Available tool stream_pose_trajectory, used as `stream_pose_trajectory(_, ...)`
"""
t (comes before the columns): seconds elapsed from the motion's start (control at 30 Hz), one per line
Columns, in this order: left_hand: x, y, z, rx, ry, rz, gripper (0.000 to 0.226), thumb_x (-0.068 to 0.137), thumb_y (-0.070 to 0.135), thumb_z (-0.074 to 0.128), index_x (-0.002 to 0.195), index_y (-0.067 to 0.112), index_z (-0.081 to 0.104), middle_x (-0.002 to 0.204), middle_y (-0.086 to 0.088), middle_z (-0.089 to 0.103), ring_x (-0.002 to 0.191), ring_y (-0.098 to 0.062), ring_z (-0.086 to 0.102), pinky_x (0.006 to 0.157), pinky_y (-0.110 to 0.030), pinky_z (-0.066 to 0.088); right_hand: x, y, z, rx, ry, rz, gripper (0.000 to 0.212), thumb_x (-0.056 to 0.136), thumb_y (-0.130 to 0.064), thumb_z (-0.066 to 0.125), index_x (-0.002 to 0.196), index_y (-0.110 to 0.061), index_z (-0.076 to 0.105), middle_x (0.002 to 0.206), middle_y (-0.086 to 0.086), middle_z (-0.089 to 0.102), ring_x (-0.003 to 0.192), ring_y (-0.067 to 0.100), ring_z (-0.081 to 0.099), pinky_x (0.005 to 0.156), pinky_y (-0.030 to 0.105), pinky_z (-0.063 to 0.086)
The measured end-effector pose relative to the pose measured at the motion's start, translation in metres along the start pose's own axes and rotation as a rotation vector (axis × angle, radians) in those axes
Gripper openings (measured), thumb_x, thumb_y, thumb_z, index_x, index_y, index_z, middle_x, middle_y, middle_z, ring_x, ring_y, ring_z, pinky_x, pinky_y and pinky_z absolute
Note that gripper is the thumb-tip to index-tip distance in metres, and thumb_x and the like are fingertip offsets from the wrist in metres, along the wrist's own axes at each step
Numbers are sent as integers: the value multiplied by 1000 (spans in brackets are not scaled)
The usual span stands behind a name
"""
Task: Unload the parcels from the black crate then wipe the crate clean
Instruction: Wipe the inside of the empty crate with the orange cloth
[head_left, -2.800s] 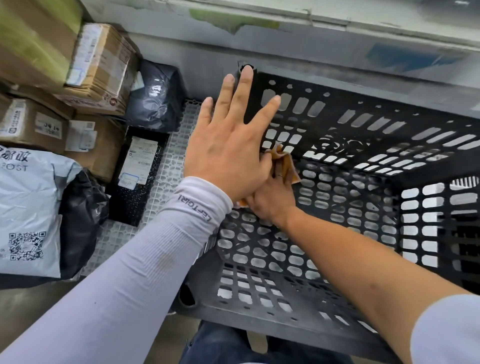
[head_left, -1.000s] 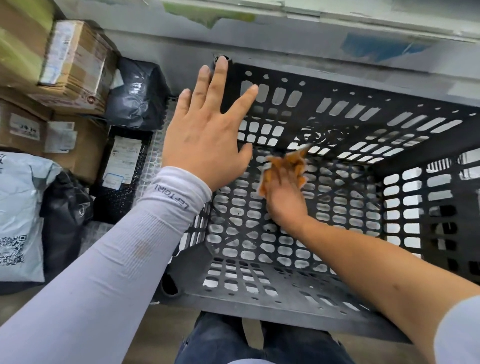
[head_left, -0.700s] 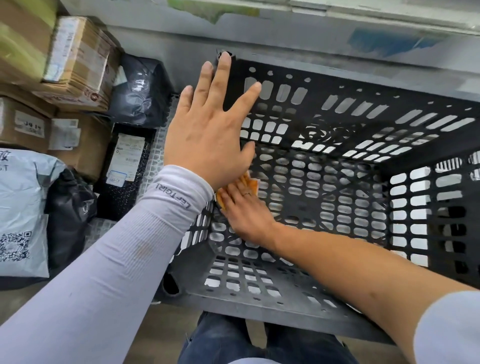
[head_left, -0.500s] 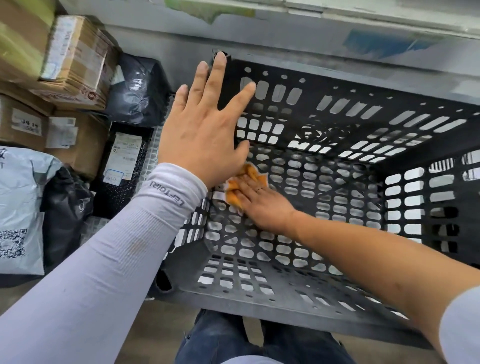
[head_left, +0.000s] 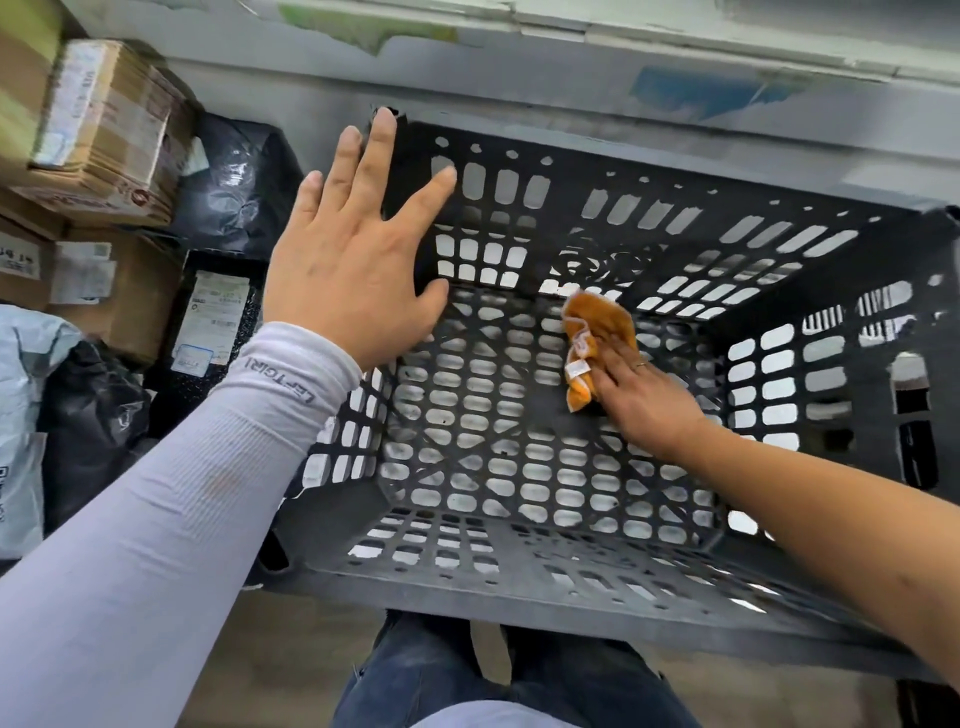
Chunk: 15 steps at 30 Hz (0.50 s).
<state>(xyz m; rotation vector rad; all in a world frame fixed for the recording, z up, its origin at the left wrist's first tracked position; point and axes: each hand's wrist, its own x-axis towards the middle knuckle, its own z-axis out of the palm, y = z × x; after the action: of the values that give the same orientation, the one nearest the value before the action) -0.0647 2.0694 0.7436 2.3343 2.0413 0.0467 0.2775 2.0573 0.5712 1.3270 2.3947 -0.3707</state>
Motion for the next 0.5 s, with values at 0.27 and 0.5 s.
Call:
stream_pose_trajectory(0.27, 0, -1, -1, -6, -6, -7, 88, 92, 58, 59, 164, 42, 10, 172, -11, -15, 160, -31, -6, 128, -53, 10, 3, -28, -18, 109, 21, 41, 63, 109, -26, 35, 164, -15, 9, 172, 12, 7, 159, 29, 5, 125, 49, 27)
stream_pose_trajectory(0.5, -1, 0, -2, -46, -8, -13, 81, 97, 59, 51, 164, 42, 10, 172, -9, -14, 160, -30, -7, 129, -52, 8, 68, -118, -44, 239, 157, -42, 62, 107, -47, 34, 163, -26, 18, 170, 11, 18, 157, 36, 13, 124, 57, 25)
